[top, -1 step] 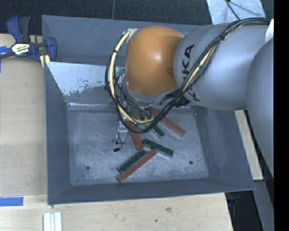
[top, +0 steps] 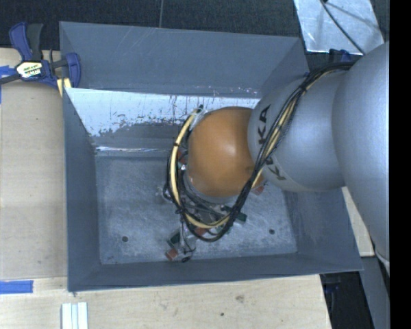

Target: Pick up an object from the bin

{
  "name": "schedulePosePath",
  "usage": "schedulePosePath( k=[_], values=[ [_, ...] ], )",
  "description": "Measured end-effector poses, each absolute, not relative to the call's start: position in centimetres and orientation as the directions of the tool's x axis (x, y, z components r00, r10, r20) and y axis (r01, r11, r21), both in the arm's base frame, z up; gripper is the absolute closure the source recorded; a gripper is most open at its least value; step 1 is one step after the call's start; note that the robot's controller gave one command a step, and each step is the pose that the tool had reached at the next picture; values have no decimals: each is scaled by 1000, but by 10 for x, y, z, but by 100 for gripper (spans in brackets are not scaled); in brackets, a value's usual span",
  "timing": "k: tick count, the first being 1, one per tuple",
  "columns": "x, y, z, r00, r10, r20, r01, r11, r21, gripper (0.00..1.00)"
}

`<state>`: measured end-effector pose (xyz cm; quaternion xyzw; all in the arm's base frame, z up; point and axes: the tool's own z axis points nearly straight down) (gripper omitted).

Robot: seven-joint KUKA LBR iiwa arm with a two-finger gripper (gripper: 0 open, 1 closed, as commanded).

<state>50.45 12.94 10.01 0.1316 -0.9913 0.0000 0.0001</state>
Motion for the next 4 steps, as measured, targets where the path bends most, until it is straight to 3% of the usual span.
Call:
schedulePosePath(
  k=[1, 2, 3, 4],
  values=[
    [488, 105, 71, -763, -647, -9, -647, 763, -4, 0],
    [486, 105, 70, -764, -646, -4, -646, 764, 0, 100],
    [499, 129, 70, -933, -359, -5, -359, 933, 1, 100],
    [486, 56, 83, -957, -289, 1, -289, 957, -3, 100]
  ],
)
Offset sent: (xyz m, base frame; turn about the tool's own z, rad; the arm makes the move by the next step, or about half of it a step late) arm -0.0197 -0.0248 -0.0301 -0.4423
